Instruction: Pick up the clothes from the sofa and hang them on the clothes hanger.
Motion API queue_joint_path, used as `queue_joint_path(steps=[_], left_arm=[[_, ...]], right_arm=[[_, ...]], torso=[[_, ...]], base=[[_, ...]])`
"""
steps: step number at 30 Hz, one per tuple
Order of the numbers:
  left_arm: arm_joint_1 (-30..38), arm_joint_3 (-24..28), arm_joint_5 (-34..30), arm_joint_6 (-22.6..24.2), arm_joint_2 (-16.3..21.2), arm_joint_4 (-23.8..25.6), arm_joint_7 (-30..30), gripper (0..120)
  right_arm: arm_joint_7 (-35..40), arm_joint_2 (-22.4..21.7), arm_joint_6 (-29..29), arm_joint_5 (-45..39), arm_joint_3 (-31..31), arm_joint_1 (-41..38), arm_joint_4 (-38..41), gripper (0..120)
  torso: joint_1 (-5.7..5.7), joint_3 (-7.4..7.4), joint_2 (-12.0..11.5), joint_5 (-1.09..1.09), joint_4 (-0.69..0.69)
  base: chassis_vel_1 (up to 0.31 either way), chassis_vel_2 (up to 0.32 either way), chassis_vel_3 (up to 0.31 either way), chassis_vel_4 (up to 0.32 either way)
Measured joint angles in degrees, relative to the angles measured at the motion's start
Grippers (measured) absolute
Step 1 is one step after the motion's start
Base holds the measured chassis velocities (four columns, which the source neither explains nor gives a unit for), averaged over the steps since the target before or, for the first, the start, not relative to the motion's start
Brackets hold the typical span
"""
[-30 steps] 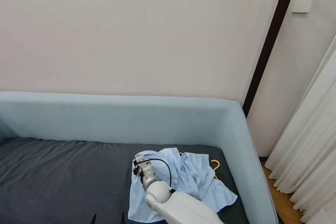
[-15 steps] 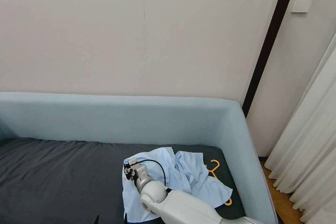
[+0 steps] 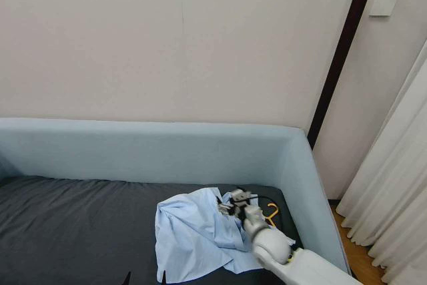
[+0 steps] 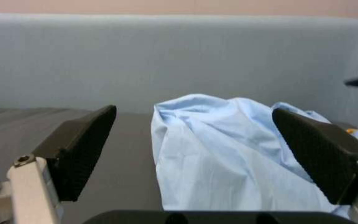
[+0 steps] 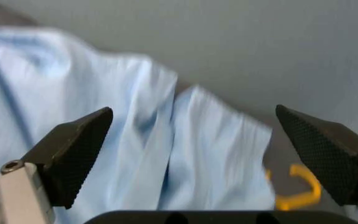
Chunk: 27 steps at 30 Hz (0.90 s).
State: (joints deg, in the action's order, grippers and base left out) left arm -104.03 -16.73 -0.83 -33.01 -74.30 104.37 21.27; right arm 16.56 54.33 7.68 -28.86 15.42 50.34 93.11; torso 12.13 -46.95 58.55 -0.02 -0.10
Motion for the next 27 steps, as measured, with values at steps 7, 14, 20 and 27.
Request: queue_joint_path(steps=[7,14,20,27], left_arm=[[0.21,0.23,0.44,0.52,0.73,-0.64,-0.1,99],[-0.39,0.1,1.06,0.7,0.66,-0.54,-0.1,99],[-0.84,-0.07,3.34,0.12,0.18,-1.01,-0.08,99],[-1.27,-0.17,3.74,-0.35,-0.6,-1.35,0.0,99]], right_arm=[[-5.43,2.23,-0.79,-2.03,-5.65,10.71,1.79,100],[-8.45,7.09,-2.21,-3.62,-5.57,8.4,-7.81,100],[-11.93,9.7,-3.57,-7.45,-6.02,7.81,-12.7,96],[-13.4,10.8,-4.87,-7.95,-6.29,7.29,-14.9,68]], torso=[[0.0,0.0,0.0,0.01,0.04],[0.0,0.0,0.0,0.0,0.07],[0.0,0.0,0.0,-0.02,0.03],[0.0,0.0,0.0,-0.02,0.03]], base=[[0.0,0.0,0.0,0.0],[0.0,0.0,0.0,0.0],[0.0,0.0,0.0,0.0],[0.0,0.0,0.0,0.0]])
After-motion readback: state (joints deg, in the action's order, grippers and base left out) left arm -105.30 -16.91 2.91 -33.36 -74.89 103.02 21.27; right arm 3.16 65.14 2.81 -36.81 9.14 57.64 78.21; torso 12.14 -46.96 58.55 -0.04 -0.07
